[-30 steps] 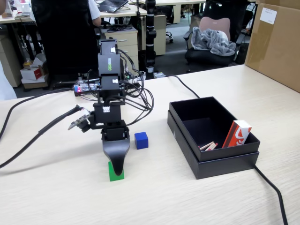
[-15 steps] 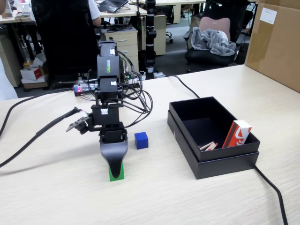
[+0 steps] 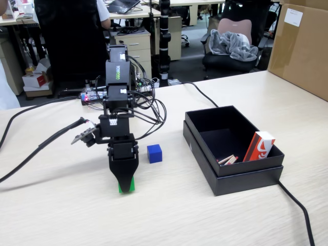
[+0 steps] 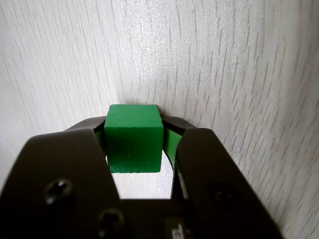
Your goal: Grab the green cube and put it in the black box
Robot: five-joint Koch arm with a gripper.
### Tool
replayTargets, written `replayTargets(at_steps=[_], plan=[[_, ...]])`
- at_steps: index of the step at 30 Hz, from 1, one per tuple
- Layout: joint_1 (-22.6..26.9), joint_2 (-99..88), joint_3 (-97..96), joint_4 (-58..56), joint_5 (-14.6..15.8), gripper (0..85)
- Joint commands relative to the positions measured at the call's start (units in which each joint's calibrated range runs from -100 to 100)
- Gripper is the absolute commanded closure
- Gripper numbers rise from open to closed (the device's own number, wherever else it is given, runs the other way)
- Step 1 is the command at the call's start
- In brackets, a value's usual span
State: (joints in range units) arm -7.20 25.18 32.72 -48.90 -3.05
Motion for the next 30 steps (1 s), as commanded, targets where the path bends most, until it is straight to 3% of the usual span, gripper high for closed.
replayTargets(at_steps=[1, 13, 22, 27, 30], plan=[[0.0, -8.5, -0.6, 1.9, 0.4, 84.6], [2.3, -44.5, -14.7, 0.9, 1.9, 84.6], [12.6, -67.1, -22.8, 0.9, 4.1, 84.7], [20.5, -63.7, -20.8, 1.0, 6.6, 84.6], [21.8, -58.5, -19.9, 0.9, 7.3, 84.6]])
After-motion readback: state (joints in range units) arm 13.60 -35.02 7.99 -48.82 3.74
